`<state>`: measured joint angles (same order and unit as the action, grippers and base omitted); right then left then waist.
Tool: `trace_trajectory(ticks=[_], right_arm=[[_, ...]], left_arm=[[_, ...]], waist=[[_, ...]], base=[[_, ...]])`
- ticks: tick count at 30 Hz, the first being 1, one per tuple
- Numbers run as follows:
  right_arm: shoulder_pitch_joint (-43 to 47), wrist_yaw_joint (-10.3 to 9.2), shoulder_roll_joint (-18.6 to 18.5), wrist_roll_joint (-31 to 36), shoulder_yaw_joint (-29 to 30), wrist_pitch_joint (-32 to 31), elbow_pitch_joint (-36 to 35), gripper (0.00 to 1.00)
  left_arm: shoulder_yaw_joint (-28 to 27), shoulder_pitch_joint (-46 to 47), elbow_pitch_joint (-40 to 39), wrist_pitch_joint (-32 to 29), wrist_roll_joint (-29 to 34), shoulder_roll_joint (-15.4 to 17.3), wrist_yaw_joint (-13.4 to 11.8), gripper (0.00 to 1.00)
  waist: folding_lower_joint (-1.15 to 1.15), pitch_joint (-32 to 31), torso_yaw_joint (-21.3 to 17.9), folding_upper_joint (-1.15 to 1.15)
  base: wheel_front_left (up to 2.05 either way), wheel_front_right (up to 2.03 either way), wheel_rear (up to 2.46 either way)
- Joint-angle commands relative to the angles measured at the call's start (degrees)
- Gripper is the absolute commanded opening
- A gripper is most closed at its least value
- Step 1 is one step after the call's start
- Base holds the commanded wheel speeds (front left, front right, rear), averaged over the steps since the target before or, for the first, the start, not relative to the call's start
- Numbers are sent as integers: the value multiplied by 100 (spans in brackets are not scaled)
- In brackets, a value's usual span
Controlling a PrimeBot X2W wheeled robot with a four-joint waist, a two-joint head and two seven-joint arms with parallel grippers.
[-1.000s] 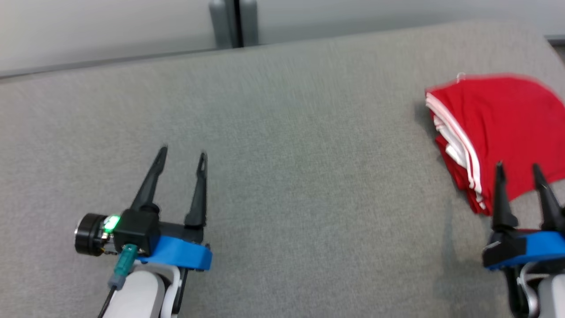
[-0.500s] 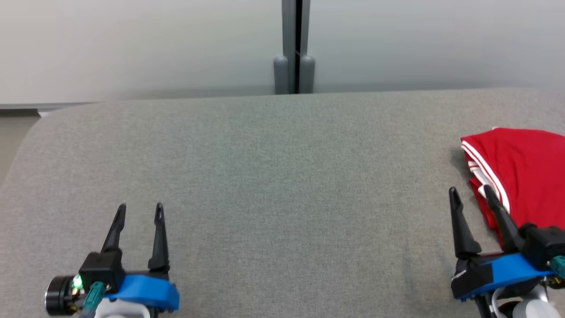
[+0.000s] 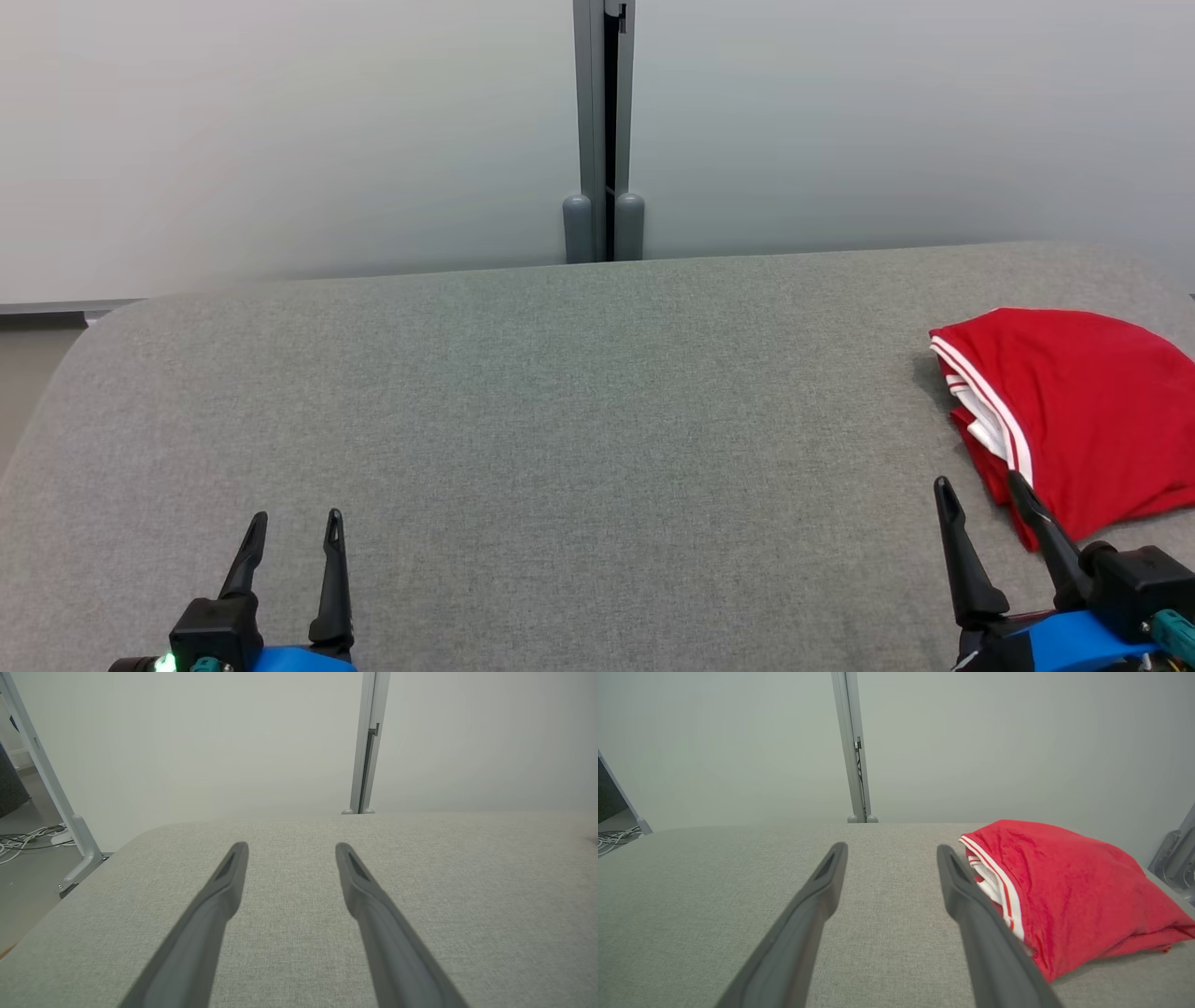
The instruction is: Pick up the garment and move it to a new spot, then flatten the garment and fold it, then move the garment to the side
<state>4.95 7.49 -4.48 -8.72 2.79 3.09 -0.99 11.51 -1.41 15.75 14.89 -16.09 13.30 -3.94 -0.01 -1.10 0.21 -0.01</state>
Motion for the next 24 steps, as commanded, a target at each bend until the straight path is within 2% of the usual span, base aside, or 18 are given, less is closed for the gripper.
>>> trace_trajectory(ticks=[1, 24], right_arm=[[98, 0, 23, 21, 2, -24, -46, 100], [202, 0, 94, -11, 46, -138, -224, 100]], left_arm=[[-10, -61, -3, 10, -12, 31, 23, 100], [86, -14, -41, -28, -141, 51, -53, 100]], waist=[[1, -31, -22, 1], [1, -50, 6, 1]], base=[[0, 0, 0], [0, 0, 0]])
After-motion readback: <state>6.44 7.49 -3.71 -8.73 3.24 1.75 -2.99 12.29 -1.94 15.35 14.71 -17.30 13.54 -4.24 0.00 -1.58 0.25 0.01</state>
